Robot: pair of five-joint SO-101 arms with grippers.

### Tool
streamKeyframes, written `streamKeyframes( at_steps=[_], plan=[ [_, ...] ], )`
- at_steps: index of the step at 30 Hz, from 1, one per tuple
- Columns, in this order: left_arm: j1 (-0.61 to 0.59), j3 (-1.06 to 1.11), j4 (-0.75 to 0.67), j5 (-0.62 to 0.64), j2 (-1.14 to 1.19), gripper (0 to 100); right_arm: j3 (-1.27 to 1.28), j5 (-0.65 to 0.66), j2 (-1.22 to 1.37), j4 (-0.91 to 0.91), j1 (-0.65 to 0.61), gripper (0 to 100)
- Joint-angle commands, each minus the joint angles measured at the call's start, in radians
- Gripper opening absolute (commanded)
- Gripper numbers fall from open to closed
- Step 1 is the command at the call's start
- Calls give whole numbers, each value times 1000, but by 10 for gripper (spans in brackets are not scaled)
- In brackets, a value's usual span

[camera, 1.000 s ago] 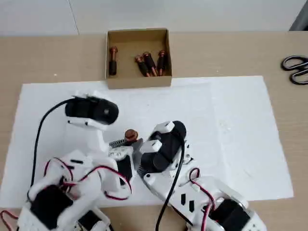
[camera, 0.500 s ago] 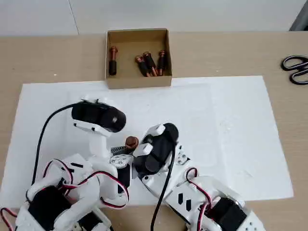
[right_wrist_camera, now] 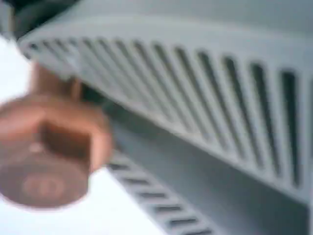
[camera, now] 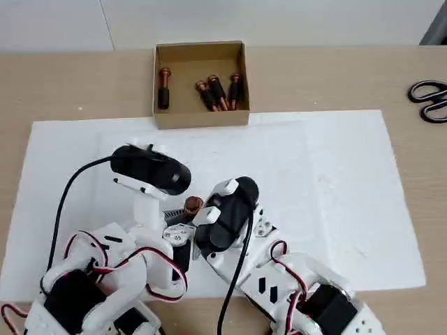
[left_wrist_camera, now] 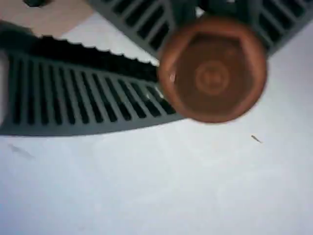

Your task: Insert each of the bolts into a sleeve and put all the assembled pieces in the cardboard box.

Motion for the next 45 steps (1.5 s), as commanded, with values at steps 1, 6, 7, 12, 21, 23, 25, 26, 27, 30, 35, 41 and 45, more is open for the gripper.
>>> streamKeyframes(
  at_steps=[1, 6, 7, 12, 21, 23, 25, 26, 27, 30, 35, 41, 45],
  plan=[
    [-2, 41, 18, -9, 3, 140, -78, 6, -7, -85, 42, 3],
    [-2, 39, 18, -8, 8, 210, -78, 6, -7, -84, 42, 3],
    [-2, 39, 18, -8, 8, 210, -78, 6, -7, -84, 42, 3],
    [-2, 33, 18, -9, 9, 210, -71, 6, -7, -84, 42, 3],
    [-138, -107, -34, -63, 11, 210, -37, 2, -7, -84, 42, 3],
    [-180, -128, -55, -80, 11, 210, -31, 2, -7, -84, 42, 3],
    [-215, -142, -71, -101, 11, 210, -25, 2, -7, -84, 42, 3],
    [-227, -153, -75, -104, 11, 209, -23, 2, -7, -84, 42, 3],
    [-233, -165, -78, -104, 11, 209, -23, 2, -7, -84, 42, 3],
    [-235, -202, -83, -95, 11, 209, -14, 2, -7, -84, 44, 3],
    [-296, -211, -112, -74, 12, 209, 25, 0, -7, -93, 67, 3],
    [-545, -168, -215, -78, 46, 7, 81, 6, -4, -119, 179, 3],
    [-621, -142, -232, -74, 124, 5, 97, 6, 82, -180, 269, 3]
  ],
)
